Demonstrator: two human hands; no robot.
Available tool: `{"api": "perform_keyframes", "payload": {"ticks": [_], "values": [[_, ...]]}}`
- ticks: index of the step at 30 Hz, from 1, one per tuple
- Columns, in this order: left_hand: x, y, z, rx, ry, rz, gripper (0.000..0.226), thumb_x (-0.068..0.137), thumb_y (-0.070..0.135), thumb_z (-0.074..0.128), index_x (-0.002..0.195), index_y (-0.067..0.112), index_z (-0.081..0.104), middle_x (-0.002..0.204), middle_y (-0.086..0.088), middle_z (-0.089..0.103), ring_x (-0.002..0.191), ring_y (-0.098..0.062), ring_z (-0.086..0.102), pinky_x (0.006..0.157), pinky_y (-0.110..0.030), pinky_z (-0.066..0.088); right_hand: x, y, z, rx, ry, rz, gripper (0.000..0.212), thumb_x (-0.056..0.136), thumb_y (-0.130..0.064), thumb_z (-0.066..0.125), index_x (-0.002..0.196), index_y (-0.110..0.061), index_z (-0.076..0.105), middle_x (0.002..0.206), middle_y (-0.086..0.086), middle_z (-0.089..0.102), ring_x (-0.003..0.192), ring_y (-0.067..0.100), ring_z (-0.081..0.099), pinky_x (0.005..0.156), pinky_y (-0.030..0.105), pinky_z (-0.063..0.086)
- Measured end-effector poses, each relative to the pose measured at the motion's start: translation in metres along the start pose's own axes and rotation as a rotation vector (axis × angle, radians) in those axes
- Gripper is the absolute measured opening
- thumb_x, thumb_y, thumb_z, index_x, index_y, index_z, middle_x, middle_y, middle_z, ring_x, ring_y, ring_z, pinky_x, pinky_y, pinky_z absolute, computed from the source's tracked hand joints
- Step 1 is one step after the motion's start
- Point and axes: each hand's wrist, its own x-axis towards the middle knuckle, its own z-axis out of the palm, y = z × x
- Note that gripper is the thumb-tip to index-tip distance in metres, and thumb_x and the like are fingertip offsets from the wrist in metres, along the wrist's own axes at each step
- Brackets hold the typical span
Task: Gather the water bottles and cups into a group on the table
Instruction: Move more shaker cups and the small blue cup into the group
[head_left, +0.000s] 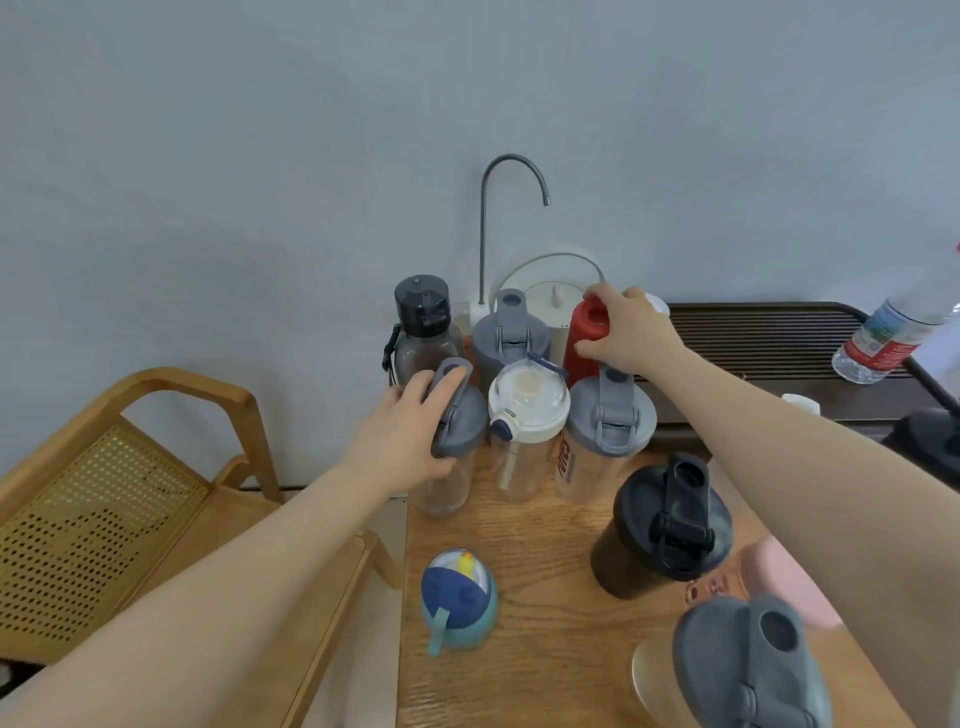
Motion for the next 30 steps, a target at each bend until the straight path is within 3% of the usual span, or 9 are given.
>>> {"api": "perform_keyframes", "payload": {"ticks": [6,11,13,15,17,20,23,26,30], "values": [[0.003,-0.012,-0.001,-0.015,0.097,0.028,0.081,0.074,0.029,0.070,0.139,0.015,0.025,0.143,-0.008,0.032,0.124,-0.034,0.036,0.096,-0.041,0.041,0.001,-0.004,0.005,0.039,-0.007,-0.010,0.064,0.077,-0.032,0.064,0.134,-0.025,0.035,0.127,0.017,0.043,0.106,0.038,0.053,0.092,0.050,0.047],[0.000,-0.012,-0.006,-0.060,0.115,0.044,0.076,0.060,0.044,0.078,0.115,0.012,0.037,0.125,-0.006,0.036,0.104,-0.025,0.045,0.075,-0.033,0.043,0.000,-0.015,0.004,-0.162,-0.014,-0.011,0.064,0.086,-0.043,0.054,0.141,-0.021,0.031,0.145,0.019,0.033,0.129,0.040,0.036,0.106,0.049,0.034],[0.005,-0.011,-0.012,-0.131,0.051,0.048,0.089,0.056,0.048,0.079,0.124,0.016,0.030,0.133,-0.006,0.032,0.108,-0.025,0.046,0.075,-0.032,0.043,-0.014,-0.026,-0.001,-0.060,0.156,-0.075,0.050,0.089,-0.035,0.052,0.134,-0.014,0.044,0.142,0.017,0.040,0.128,0.036,0.039,0.104,0.042,0.033],[0.010,-0.012,-0.016,-0.130,-0.070,0.057,0.116,0.053,0.052,0.080,0.140,0.027,0.007,0.147,-0.007,0.022,0.120,-0.028,0.044,0.085,-0.038,0.048,-0.036,-0.040,-0.005,0.150,0.327,-0.170,0.031,0.090,-0.025,0.052,0.116,-0.008,0.057,0.123,0.013,0.054,0.110,0.030,0.053,0.091,0.034,0.040],[0.013,-0.015,-0.020,-0.034,-0.194,0.098,0.130,0.050,0.055,0.080,0.140,0.040,-0.012,0.153,-0.006,0.006,0.125,-0.031,0.042,0.090,-0.040,0.047,-0.062,-0.053,-0.005,0.180,0.318,-0.271,0.026,0.089,-0.028,0.054,0.106,-0.009,0.059,0.108,0.008,0.059,0.094,0.025,0.058,0.080,0.032,0.045],[0.013,-0.018,-0.022,0.107,-0.278,0.139,0.127,0.050,0.051,0.080,0.140,0.042,-0.009,0.153,-0.005,-0.010,0.120,-0.035,0.044,0.088,-0.038,0.047,-0.085,-0.063,0.009,-0.102,0.071,-0.283,0.063,0.079,-0.051,0.060,0.129,-0.015,0.044,0.128,0.006,0.053,0.111,0.025,0.054,0.089,0.035,0.043],[0.007,-0.020,-0.016,0.145,-0.182,0.166,0.103,0.058,0.039,0.076,0.139,0.033,0.013,0.142,-0.012,0.013,0.103,-0.033,0.051,0.075,-0.034,0.048,-0.089,-0.063,0.029,-0.266,-0.015,-0.214,0.098,0.071,-0.057,0.066,0.145,-0.019,0.014,0.141,0.008,0.041,0.123,0.031,0.046,0.097,0.040,0.041],[0.005,-0.021,-0.011,0.065,-0.104,0.133,0.086,0.062,0.036,0.072,0.134,0.032,0.024,0.131,-0.011,0.024,0.102,-0.034,0.047,0.074,-0.035,0.047,-0.088,-0.065,0.040,-0.266,0.002,-0.184,0.099,0.073,-0.046,0.069,0.146,-0.017,0.008,0.143,0.011,0.034,0.126,0.033,0.041,0.099,0.040,0.041],[0.011,-0.016,-0.007,0.036,-0.066,0.099,0.085,0.064,0.038,0.072,0.134,0.031,0.025,0.130,-0.014,0.025,0.107,-0.039,0.044,0.079,-0.041,0.049,-0.087,-0.065,0.039,-0.265,-0.016,-0.234,0.095,0.074,-0.037,0.071,0.146,-0.014,0.012,0.145,0.011,0.033,0.129,0.032,0.039,0.102,0.041,0.040]]}}
